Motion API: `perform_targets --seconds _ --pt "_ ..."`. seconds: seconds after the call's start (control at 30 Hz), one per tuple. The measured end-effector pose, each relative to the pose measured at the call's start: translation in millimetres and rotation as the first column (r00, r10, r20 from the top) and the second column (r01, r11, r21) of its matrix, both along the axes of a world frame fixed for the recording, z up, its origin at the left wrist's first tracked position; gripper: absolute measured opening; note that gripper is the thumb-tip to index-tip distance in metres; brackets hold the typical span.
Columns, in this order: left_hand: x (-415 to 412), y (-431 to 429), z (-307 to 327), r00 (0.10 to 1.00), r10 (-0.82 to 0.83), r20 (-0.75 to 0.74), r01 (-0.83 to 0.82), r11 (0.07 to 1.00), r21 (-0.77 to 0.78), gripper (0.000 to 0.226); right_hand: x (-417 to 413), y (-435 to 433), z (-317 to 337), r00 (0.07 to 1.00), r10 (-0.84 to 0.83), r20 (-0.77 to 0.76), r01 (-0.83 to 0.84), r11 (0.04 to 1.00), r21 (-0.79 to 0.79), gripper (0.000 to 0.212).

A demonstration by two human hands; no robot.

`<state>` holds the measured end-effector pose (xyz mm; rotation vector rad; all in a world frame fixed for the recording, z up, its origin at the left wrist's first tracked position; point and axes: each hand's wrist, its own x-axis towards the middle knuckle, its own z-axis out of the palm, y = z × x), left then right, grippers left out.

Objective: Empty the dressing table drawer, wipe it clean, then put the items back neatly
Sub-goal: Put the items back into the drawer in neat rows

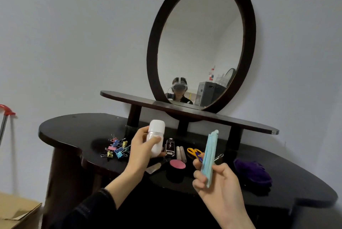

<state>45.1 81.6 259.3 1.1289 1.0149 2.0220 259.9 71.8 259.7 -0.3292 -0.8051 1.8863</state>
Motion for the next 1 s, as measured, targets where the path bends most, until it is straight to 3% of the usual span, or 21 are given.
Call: perform_targets --seconds 0.13,0.23,0.3,0.43,0.6,0.7,0.8,1.0 --pt "9 -51 -33 0.962 -0.273 -0.019 0.273 0.962 0.001 0.050 3 -21 -18 0.994 0.072 0.076 -0.077 0.995 0.067 0.042" --pt "24 -93 -77 0.881 -0.471 -0.050 0.465 0.880 -0.096 0.057 3 -46 -48 0.956 0.046 0.291 -0.098 0.981 0.165 0.017" --pt "31 -115 -111 0.880 -0.471 -0.067 0.449 0.869 -0.205 0.055 2 -63 -79 0.886 -0.010 0.464 -0.110 0.966 0.233 0.006" --pt "28 -137 -175 0.904 -0.419 -0.077 0.339 0.818 -0.465 0.052 3 -76 -155 0.757 -0.092 0.646 -0.122 0.953 0.279 0.029" --pt "20 -125 -224 0.901 -0.421 -0.104 0.197 0.612 -0.766 0.049 0 -72 -231 0.600 -0.084 0.796 -0.083 0.983 0.167 0.024" --pt "19 -119 -248 0.908 -0.410 -0.081 0.173 0.546 -0.819 0.053 -1 -68 -262 0.467 -0.059 0.882 -0.060 0.993 0.099 0.022" --pt "19 -121 -268 0.908 -0.415 -0.064 0.182 0.527 -0.830 0.040 -2 -63 -279 0.326 -0.109 0.939 -0.068 0.988 0.138 0.014" --pt "17 -121 -272 0.766 -0.558 -0.319 0.118 0.610 -0.784 0.036 1 -60 -281 0.309 -0.151 0.939 -0.079 0.980 0.183 0.019"
